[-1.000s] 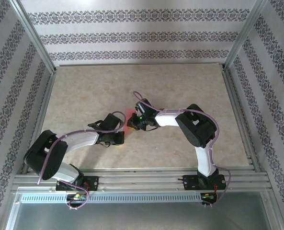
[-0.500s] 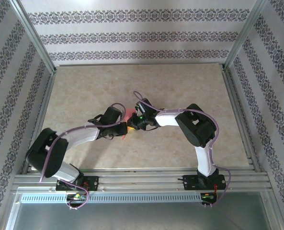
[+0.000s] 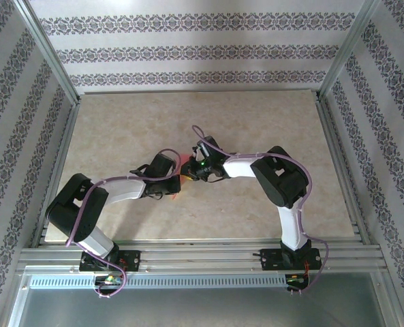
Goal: Fold a paper plane with a square sheet of paper (pick it up from the middle)
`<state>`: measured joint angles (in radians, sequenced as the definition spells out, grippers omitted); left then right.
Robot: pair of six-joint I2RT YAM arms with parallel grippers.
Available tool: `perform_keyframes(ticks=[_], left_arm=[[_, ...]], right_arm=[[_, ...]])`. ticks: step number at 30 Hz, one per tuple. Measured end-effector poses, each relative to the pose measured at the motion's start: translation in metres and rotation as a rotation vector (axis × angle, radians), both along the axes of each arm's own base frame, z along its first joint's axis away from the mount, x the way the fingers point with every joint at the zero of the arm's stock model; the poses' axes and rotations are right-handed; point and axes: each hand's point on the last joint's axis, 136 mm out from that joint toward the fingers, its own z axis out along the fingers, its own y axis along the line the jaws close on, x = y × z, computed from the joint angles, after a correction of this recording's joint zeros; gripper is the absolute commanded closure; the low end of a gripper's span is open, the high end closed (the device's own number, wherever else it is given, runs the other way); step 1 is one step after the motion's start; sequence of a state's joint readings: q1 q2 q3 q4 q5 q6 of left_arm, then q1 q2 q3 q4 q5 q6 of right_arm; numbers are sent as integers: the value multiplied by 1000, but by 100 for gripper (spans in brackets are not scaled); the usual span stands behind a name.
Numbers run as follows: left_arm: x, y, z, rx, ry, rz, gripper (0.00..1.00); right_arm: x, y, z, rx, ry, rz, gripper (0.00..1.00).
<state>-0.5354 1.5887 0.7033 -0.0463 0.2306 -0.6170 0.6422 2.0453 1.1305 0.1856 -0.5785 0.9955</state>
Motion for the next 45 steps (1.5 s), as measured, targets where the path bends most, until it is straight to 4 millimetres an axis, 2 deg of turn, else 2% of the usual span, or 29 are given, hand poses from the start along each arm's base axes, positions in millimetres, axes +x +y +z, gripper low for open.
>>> perform_keyframes(ticks=[6,9,15,25,37,41,45], left_arm=[[0,-1,0,1,-5,-11,100],[0,-1,0,1,-6,-14,100],[-1,-2,0,2,-9,-32,100],[-2,-7,0,-14,1,-59,100],[-2,-10,2,-5,3,-100,99],[4,-15,12,-15,-7,-112,96],[23,-23,30,-47,-62,-98,98]], right_arm=[[27,-18,26,32,-99,-24,82],[34,-23,29,29,-126,-24,82],[43,-10,30,36,-151,22,83],[48,-3,6,-9,-120,65,83],[50,-2,-8,-38,-91,73,84],[50,-4,-10,-49,-83,68,84],[50,-4,-10,-56,-81,62,84]])
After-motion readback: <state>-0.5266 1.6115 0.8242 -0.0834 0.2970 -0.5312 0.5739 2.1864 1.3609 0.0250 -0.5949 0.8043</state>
